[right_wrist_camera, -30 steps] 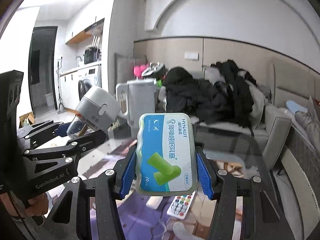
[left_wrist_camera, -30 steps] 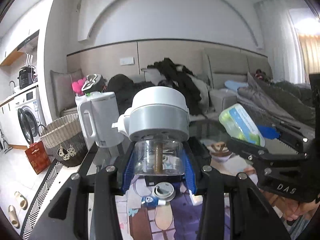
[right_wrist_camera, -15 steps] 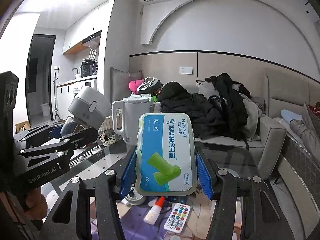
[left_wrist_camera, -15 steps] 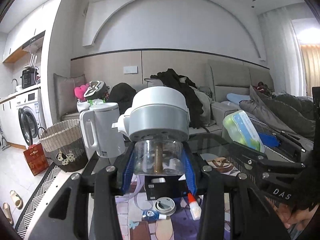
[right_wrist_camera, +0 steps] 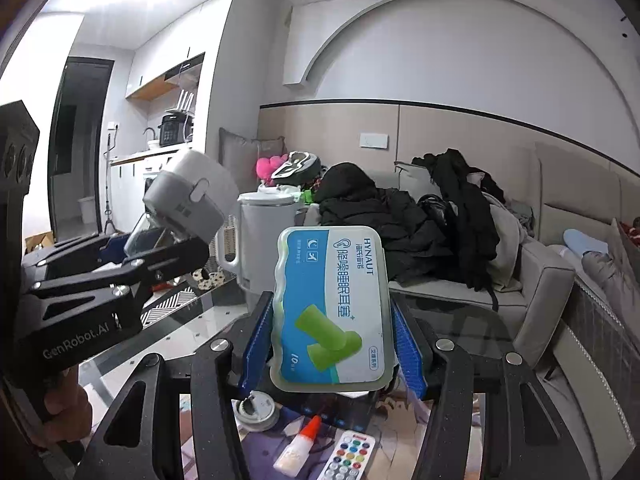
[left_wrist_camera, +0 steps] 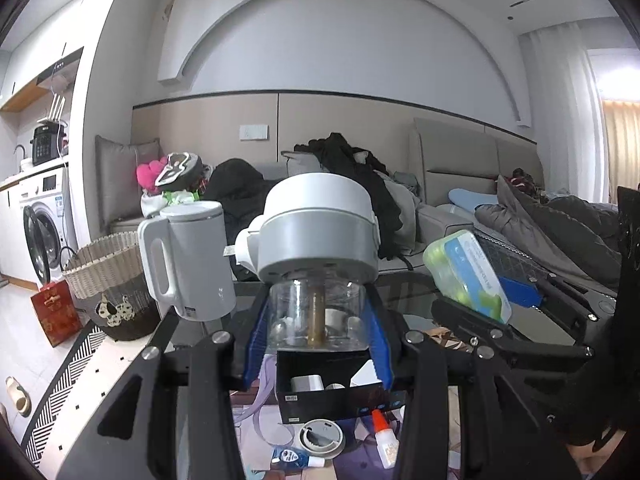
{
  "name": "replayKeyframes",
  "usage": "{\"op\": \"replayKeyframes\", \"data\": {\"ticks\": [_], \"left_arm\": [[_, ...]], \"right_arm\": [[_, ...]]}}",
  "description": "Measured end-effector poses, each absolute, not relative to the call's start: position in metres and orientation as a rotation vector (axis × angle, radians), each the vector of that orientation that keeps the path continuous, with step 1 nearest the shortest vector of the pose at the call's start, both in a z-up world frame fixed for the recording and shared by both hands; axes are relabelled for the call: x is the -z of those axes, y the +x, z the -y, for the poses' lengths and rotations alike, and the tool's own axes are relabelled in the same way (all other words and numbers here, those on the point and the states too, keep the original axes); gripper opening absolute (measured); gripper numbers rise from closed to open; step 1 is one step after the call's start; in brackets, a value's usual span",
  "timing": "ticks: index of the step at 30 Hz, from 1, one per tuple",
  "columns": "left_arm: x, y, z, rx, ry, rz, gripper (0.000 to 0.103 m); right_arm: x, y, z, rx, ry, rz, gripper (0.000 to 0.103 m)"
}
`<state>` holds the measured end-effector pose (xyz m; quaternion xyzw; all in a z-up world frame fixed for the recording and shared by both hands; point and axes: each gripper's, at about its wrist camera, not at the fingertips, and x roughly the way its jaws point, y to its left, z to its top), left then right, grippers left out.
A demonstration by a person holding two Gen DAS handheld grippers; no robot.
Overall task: Organize rigid objects
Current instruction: 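Lift the plug device with the left gripper while the right lifts the earplug case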
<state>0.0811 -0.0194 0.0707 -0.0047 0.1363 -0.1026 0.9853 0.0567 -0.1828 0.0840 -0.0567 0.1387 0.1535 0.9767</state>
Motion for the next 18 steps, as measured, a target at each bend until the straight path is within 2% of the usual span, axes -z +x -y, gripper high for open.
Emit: {"op": "replayKeyframes", "data": {"ticks": [18], "left_arm": [[-0.05, 0.15, 0.024, 0.199, -0.07, -0.401, 0.042]], "right_arm": [[-0.067, 0.153, 0.174, -0.305, -0.099, -0.379, 0.056]]}}
